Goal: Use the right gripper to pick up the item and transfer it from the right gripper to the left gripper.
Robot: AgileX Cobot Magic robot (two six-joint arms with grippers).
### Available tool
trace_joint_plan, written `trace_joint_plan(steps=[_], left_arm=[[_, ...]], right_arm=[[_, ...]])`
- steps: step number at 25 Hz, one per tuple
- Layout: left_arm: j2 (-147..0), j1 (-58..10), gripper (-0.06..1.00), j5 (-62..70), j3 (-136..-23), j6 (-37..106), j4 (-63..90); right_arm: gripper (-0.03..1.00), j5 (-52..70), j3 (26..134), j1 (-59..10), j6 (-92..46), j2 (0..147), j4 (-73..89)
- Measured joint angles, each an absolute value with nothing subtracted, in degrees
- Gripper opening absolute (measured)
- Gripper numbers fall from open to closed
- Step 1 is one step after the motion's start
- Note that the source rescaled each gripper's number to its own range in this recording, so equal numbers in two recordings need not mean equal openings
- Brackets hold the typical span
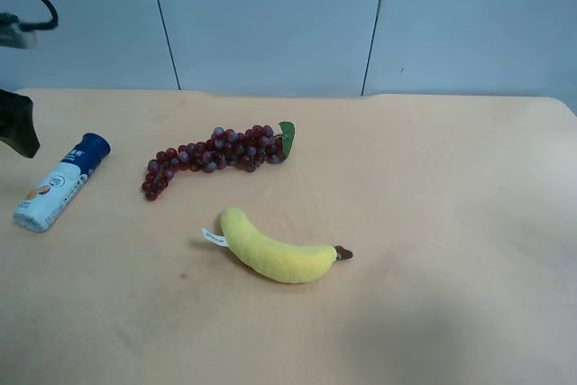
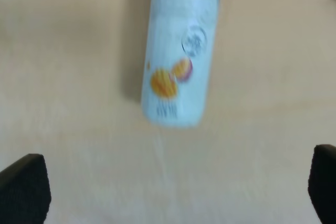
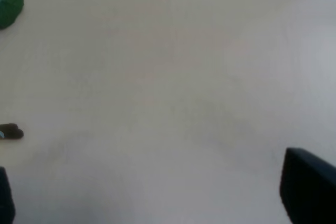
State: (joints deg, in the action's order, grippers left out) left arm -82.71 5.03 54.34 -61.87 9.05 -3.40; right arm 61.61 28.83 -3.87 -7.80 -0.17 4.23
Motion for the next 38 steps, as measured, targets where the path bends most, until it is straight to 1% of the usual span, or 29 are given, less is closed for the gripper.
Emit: trace_joint_plan(steps=[6,13,16,26,33,38], left_arm=[[-66.51,5.03,0.99,63.55,-61.87,8.70,-2.65],[-48.21,5.03,1.00,68.54,-61.35,8.40,-2.60],[-40.32,5.03,1.00,69.01,-58.60,8.05,-2.60],[-13.71,5.03,1.00,69.76,-43.40,5.58,-2.54],[-1.43,5.03,1.00,68.41,-36.72,3.91,-2.54],[0.13,5.03,1.00,65.81,-34.32,2.41,-1.12]], right_arm=[[1.00,61.61,28.83,-3.87,-7.80,-0.17,4.23],[1.00,61.61,28.83,-3.87,-7.80,-0.17,4.23],[1.00,61.61,28.83,-3.87,-7.80,-0.17,4.23],[1.00,61.61,28.83,-3.87,-7.80,-0.17,4.23],[1.00,61.61,28.83,-3.87,-7.80,-0.17,4.23],[1.00,61.61,28.83,-3.87,-7.80,-0.17,4.28]])
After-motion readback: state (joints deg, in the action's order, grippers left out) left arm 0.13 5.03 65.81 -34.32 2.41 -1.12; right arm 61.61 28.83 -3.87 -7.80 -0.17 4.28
